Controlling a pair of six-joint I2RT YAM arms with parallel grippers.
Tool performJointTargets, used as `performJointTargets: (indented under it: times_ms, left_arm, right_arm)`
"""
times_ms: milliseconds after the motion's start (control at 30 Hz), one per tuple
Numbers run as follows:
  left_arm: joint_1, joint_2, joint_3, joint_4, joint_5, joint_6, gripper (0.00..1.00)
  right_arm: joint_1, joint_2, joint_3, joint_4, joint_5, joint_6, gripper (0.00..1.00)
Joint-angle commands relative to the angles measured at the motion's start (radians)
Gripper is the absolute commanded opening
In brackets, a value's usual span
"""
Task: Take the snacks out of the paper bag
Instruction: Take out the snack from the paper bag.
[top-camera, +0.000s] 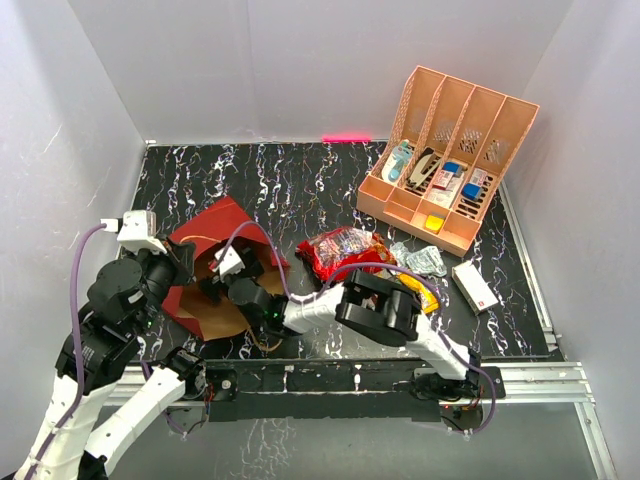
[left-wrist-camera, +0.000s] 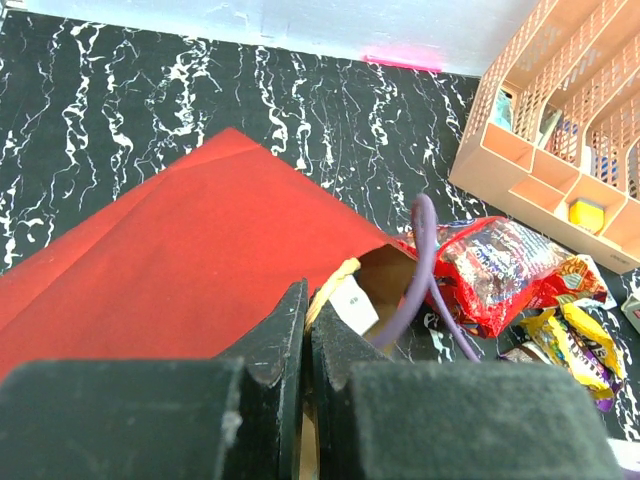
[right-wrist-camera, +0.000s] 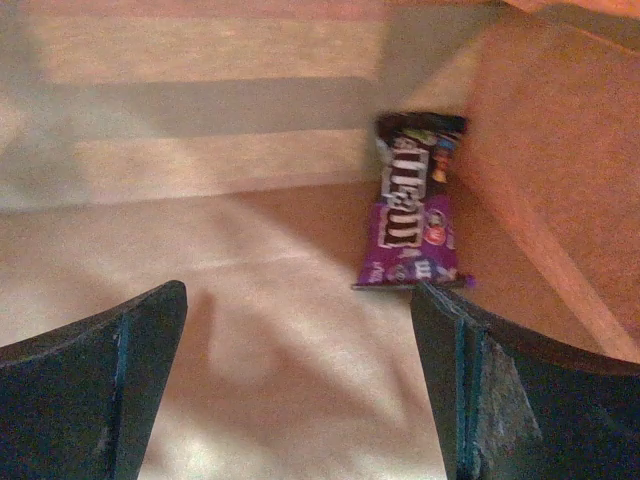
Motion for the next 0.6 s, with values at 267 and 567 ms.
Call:
performJointTargets:
  times_ms: [267,567]
  left_arm:
    - [-0.003,-0.019,0.040,-0.007,0.055,0.028,0.00]
    - [-0.003,-0.031,0.017,0.010,0.084,0.028,0.00]
  right_arm:
    - [-0.101,0.225,0.272,0.079,0.071,-0.124,0.99]
    - [-0.116,0.242,0.239,0.122,-0.277,-0.247,0.85]
